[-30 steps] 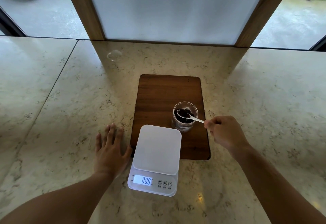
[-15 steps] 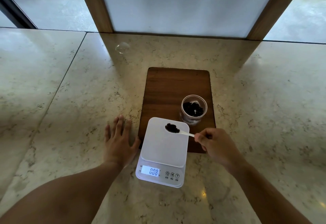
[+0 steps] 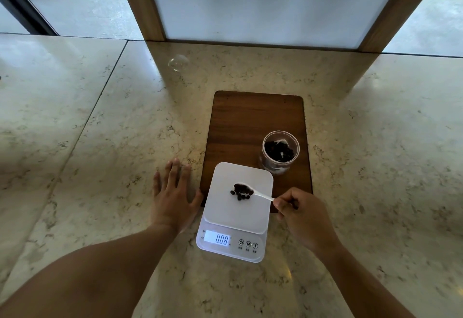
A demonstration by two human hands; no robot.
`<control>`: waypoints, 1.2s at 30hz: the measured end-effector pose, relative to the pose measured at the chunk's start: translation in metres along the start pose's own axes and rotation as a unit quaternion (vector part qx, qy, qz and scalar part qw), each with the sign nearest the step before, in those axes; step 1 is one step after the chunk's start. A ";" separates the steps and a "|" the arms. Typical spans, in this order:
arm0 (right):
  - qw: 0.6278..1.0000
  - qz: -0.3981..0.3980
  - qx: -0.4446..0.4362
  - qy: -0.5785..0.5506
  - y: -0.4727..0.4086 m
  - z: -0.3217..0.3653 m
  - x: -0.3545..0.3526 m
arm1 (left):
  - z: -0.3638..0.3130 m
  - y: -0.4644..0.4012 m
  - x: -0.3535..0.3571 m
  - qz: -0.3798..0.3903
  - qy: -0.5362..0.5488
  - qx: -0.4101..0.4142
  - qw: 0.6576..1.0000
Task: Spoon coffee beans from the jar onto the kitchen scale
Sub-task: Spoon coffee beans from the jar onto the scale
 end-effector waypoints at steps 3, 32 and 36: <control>0.999 -0.028 -0.037 -0.004 0.002 0.003 -0.004 | 0.001 0.000 0.001 -0.002 0.000 0.001 1.000; 0.933 -0.240 -0.118 0.239 -0.044 0.057 -0.065 | 0.000 0.000 0.002 -0.016 0.022 0.001 1.000; 0.920 -0.214 -0.142 0.297 -0.046 0.071 -0.059 | 0.002 0.000 0.003 -0.013 0.013 0.003 1.000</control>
Point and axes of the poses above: each hand's wrist, its own y-axis away from the middle knuckle, its own x-axis out of the palm, z = x × y, the point moved 4 cm from there along -y, towards the middle knuckle, and after that the axes turned 5 degrees about y, right-handed, at the moved point
